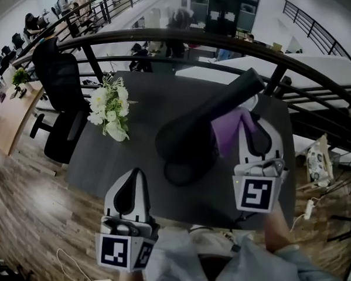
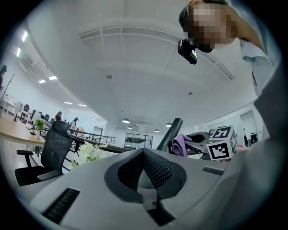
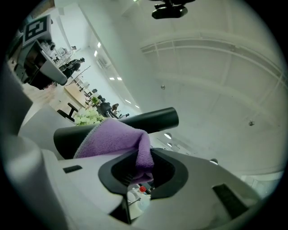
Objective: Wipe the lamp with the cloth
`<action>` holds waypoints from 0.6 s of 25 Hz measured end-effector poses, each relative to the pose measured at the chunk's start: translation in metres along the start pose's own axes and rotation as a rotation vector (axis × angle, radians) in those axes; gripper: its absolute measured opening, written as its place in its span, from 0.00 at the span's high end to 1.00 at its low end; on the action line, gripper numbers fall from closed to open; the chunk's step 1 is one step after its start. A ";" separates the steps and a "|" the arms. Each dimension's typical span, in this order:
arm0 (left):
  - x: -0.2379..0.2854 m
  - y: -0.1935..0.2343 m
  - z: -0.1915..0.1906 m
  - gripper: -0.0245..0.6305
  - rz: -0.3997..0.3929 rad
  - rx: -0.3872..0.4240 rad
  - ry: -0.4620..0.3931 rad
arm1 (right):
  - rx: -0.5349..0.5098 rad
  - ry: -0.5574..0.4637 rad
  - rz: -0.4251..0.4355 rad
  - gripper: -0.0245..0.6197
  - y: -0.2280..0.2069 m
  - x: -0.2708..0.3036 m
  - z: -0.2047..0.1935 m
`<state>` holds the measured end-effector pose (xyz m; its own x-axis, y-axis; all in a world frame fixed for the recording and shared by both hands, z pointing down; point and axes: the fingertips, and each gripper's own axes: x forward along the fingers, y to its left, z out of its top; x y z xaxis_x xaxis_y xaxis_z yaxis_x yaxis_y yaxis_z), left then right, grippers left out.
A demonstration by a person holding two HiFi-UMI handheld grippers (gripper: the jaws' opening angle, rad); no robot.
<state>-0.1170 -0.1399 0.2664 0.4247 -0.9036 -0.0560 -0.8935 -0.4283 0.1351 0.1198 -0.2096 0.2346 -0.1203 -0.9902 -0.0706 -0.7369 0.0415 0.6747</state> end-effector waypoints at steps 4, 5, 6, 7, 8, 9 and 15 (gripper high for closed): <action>0.001 -0.004 -0.005 0.95 -0.001 -0.010 0.018 | 0.019 0.024 0.043 0.86 0.016 0.004 -0.017; 0.001 -0.006 -0.007 0.95 -0.003 -0.008 0.025 | 0.025 0.029 0.050 0.86 0.020 0.005 -0.022; 0.002 -0.008 -0.010 0.95 -0.003 -0.005 0.036 | 0.030 0.034 0.057 0.86 0.023 0.006 -0.027; 0.003 -0.008 -0.013 0.95 0.001 -0.001 0.048 | 0.034 0.040 0.066 0.86 0.027 0.008 -0.032; 0.003 -0.009 -0.016 0.95 0.005 0.005 0.058 | 0.038 0.047 0.076 0.86 0.030 0.009 -0.037; 0.003 -0.009 -0.019 0.95 0.009 0.009 0.065 | 0.041 0.054 0.086 0.86 0.034 0.009 -0.043; 0.008 -0.007 -0.018 0.95 0.031 0.017 0.039 | 0.061 0.120 0.152 0.86 0.062 0.009 -0.080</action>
<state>-0.1048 -0.1440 0.2832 0.4019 -0.9156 -0.0134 -0.9084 -0.4006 0.1195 0.1259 -0.2268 0.3348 -0.1556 -0.9806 0.1196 -0.7560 0.1961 0.6246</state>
